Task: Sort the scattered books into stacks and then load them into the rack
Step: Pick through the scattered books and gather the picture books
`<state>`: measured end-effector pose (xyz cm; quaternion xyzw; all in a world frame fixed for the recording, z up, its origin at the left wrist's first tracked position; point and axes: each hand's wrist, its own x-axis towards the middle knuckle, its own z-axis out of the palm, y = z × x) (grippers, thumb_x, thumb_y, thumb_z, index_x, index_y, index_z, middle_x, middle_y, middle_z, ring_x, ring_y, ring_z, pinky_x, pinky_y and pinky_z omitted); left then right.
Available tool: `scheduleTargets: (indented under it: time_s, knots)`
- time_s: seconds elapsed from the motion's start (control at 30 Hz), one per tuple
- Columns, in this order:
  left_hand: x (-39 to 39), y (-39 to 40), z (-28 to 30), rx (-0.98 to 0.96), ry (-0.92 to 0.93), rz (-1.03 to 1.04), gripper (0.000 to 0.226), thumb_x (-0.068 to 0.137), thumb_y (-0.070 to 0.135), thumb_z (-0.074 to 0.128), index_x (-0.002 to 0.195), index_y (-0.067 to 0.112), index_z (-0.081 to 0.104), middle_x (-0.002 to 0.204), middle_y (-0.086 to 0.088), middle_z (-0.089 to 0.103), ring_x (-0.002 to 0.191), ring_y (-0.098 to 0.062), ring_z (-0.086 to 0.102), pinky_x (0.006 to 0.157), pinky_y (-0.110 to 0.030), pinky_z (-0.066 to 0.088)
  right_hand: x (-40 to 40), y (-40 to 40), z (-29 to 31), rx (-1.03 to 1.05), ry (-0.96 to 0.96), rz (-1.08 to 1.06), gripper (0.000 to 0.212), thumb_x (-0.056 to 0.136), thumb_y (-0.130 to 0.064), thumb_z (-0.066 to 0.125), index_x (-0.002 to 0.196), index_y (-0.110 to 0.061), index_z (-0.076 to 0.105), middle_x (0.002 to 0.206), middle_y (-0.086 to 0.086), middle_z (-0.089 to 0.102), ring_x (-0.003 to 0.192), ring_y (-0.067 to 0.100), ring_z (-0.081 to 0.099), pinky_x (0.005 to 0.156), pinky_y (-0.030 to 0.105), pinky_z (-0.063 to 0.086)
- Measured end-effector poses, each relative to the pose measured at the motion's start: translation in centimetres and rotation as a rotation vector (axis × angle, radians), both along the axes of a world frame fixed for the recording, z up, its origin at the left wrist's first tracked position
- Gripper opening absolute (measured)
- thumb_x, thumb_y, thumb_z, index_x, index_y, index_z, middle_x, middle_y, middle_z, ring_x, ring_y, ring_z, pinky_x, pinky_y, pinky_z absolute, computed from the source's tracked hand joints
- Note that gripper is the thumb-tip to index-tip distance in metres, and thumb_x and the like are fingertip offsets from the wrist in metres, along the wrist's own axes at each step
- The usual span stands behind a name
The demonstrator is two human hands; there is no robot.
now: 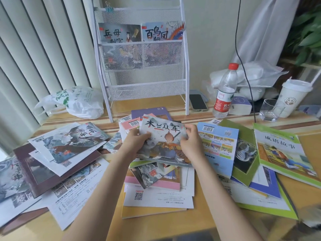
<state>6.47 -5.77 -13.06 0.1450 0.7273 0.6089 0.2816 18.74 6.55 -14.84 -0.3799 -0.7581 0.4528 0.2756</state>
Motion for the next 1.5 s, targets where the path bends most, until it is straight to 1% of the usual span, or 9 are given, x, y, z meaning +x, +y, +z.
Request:
scheduleTargets:
  time_s: [0.27,0.57,0.77,0.87,0.97,1.03,1.13,1.4,1.5]
  knots:
    - [1.2,-2.6,2.7,0.546,0.354,-0.001,0.013,0.093,0.015,0.057,0.1,0.023,0.049,0.094,0.006,0.07,0.084,-0.012,0.069,0.067,-0.027,0.058,-0.4,0.3,5.1,-0.114,0.439,0.246,0.014,0.097,-0.022,0.049,0.109,-0.029,0.053,0.103,-0.017,0.062,0.092,-0.01,0.06,0.074,0.009,0.046]
    - [1.6,-3.5,-1.2,0.333,0.321,0.088,0.006,0.085,0.024,0.067,0.091,0.026,0.067,0.077,0.017,0.073,0.076,-0.008,0.068,0.061,-0.019,0.054,-1.6,-1.4,0.3,-0.218,0.301,0.28,0.036,0.09,-0.042,0.056,0.121,-0.024,0.053,0.119,-0.011,0.059,0.115,0.005,0.052,0.095,0.026,0.038]
    - [-0.5,-3.9,-1.0,0.446,0.09,0.347,0.009,0.087,0.015,0.066,0.097,0.014,0.065,0.081,0.004,0.074,0.064,-0.007,0.068,0.057,-0.024,0.057,-1.8,-0.8,0.9,-0.041,0.246,0.284,0.034,0.102,-0.027,0.035,0.134,-0.017,0.039,0.128,-0.006,0.049,0.109,0.005,0.046,0.071,-0.001,0.036]
    - [-2.8,-5.9,-2.1,0.373,0.025,0.435,0.024,0.086,0.016,0.069,0.108,0.01,0.061,0.095,-0.007,0.071,0.071,-0.014,0.068,0.054,-0.024,0.055,-1.9,-0.1,-0.5,0.168,-0.025,0.426,0.042,0.1,-0.031,0.039,0.142,-0.031,0.031,0.149,-0.008,0.033,0.126,0.012,0.042,0.097,0.024,0.036]
    - [-3.7,-7.5,-3.0,0.263,-0.049,0.404,0.02,0.085,0.015,0.07,0.1,0.007,0.06,0.065,0.001,0.066,0.048,-0.006,0.059,0.042,-0.015,0.045,-2.1,-0.1,-1.1,0.387,-0.551,0.596,0.061,0.088,-0.065,0.039,0.143,-0.051,0.015,0.157,-0.015,-0.001,0.145,0.013,-0.002,0.115,0.049,0.009]
    - [-4.2,-8.1,-3.3,0.233,-0.102,0.416,0.015,0.084,0.015,0.071,0.092,0.007,0.061,0.056,0.002,0.06,0.043,-0.009,0.052,0.043,-0.017,0.041,-2.2,-0.2,-0.9,0.427,-0.629,0.617,0.084,0.072,-0.084,0.038,0.143,-0.053,0.007,0.156,-0.016,-0.01,0.145,0.012,-0.012,0.115,0.052,0.001]
    - [-5.0,-8.6,-3.5,0.212,-0.1,0.43,0.014,0.082,0.013,0.072,0.087,0.005,0.061,0.064,-0.005,0.059,0.056,-0.019,0.05,0.05,-0.026,0.042,-2.1,-0.3,-1.0,0.48,-0.607,0.551,0.098,0.057,-0.092,0.036,0.143,-0.053,0.01,0.157,-0.018,0.0,0.145,0.011,-0.002,0.115,0.053,0.007]
    - [-5.0,-8.4,-3.5,0.177,-0.162,0.324,0.018,0.082,0.012,0.073,0.072,0.008,0.058,0.073,-0.014,0.053,0.065,-0.019,0.042,0.054,-0.03,0.037,-1.8,-1.4,-1.5,0.81,-0.53,0.309,0.07,0.08,-0.075,0.018,0.136,-0.04,0.042,0.134,-0.012,0.047,0.121,0.019,0.04,0.104,0.046,0.029]
    - [-4.8,-8.5,-3.0,0.178,-0.208,0.3,0.017,0.082,0.013,0.072,0.074,0.008,0.057,0.068,-0.009,0.054,0.054,-0.018,0.046,0.042,-0.02,0.041,-1.9,-1.6,-1.6,0.716,-0.202,0.13,0.071,0.087,-0.069,0.015,0.112,-0.027,0.066,0.103,-0.002,0.062,0.097,0.025,0.054,0.086,0.043,0.043]
